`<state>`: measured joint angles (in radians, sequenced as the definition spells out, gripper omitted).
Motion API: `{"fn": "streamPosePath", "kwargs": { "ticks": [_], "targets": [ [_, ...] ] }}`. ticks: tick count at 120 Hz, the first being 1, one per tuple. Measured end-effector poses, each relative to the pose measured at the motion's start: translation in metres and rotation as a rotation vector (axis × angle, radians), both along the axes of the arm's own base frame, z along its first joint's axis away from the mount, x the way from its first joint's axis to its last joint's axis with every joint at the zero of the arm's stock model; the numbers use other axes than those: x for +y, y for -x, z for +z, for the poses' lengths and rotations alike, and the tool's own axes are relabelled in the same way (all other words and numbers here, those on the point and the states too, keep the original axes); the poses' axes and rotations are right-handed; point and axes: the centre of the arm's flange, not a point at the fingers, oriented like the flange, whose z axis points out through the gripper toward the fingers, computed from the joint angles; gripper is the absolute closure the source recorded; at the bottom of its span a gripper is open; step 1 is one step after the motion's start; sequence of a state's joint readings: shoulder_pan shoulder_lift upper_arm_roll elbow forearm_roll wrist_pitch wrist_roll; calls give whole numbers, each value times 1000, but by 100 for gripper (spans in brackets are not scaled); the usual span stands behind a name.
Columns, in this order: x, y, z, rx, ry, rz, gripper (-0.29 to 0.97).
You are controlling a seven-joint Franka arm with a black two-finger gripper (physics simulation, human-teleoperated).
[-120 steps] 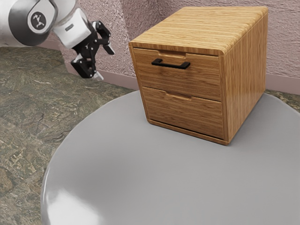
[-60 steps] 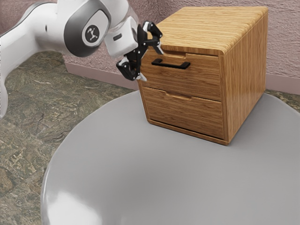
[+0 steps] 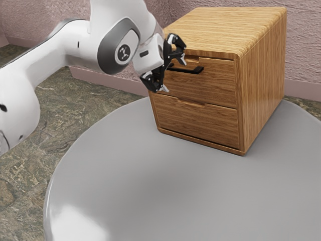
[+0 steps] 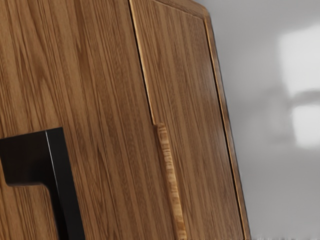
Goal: Pull the drawer handle with one arm to open the drawer
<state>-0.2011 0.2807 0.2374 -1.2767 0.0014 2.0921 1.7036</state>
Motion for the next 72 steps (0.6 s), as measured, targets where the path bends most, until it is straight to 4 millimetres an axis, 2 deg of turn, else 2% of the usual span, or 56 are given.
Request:
{"fn": "streamPosePath", "kwargs": {
  "ticks": [23, 44, 72],
  "targets": [
    [2, -7, -12, 7, -10, -5, 2],
    [22, -8, -17, 11, -14, 18, 2],
    [33, -12, -30, 31, -20, 28, -1]
  ]
}}
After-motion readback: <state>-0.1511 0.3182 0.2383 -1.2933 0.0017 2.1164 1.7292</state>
